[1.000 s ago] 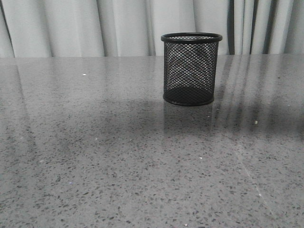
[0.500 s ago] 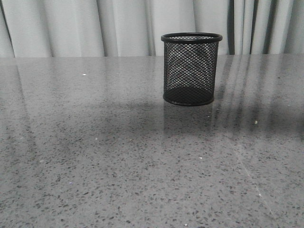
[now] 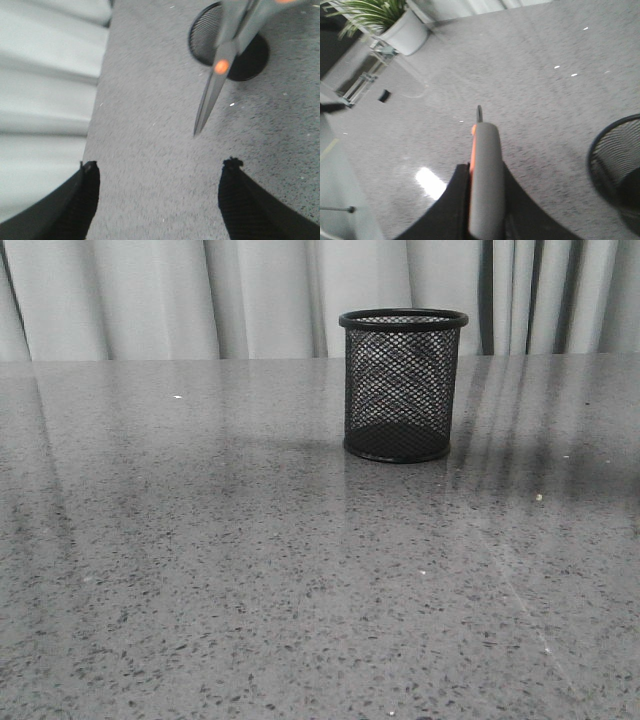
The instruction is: Put scissors into bucket
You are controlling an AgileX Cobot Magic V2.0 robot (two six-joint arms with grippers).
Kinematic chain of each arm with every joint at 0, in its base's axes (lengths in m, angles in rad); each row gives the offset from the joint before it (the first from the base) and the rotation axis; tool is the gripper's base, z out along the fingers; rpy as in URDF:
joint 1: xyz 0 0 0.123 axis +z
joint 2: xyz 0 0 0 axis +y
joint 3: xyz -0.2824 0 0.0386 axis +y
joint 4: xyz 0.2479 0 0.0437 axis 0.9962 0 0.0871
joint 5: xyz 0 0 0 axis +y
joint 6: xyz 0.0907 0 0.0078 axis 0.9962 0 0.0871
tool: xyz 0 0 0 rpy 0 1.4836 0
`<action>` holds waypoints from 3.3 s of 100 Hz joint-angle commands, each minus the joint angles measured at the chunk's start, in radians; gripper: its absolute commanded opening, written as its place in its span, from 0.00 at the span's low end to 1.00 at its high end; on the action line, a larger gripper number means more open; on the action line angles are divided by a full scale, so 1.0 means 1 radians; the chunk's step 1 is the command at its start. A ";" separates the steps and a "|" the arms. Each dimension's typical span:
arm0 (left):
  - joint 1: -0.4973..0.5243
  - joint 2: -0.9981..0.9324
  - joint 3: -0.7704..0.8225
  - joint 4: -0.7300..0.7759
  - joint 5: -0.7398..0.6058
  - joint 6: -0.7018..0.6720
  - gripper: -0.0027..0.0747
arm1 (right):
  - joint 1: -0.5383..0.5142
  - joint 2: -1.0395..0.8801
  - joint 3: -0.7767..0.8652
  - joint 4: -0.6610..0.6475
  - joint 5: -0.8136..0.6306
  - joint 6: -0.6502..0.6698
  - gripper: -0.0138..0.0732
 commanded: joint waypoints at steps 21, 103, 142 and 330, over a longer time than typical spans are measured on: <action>0.168 -0.098 -0.031 -0.065 -0.046 -0.162 0.60 | -0.014 -0.036 -0.192 -0.315 -0.026 0.190 0.11; 0.314 -0.134 -0.031 -0.279 -0.042 -0.176 0.60 | -0.009 0.180 -0.628 -0.891 0.461 0.503 0.11; 0.314 -0.134 -0.031 -0.279 -0.042 -0.176 0.60 | 0.065 0.244 -0.628 -0.913 0.426 0.503 0.11; 0.314 -0.144 -0.004 -0.281 -0.021 -0.240 0.01 | 0.077 -0.145 -0.368 -0.970 -0.060 0.536 0.11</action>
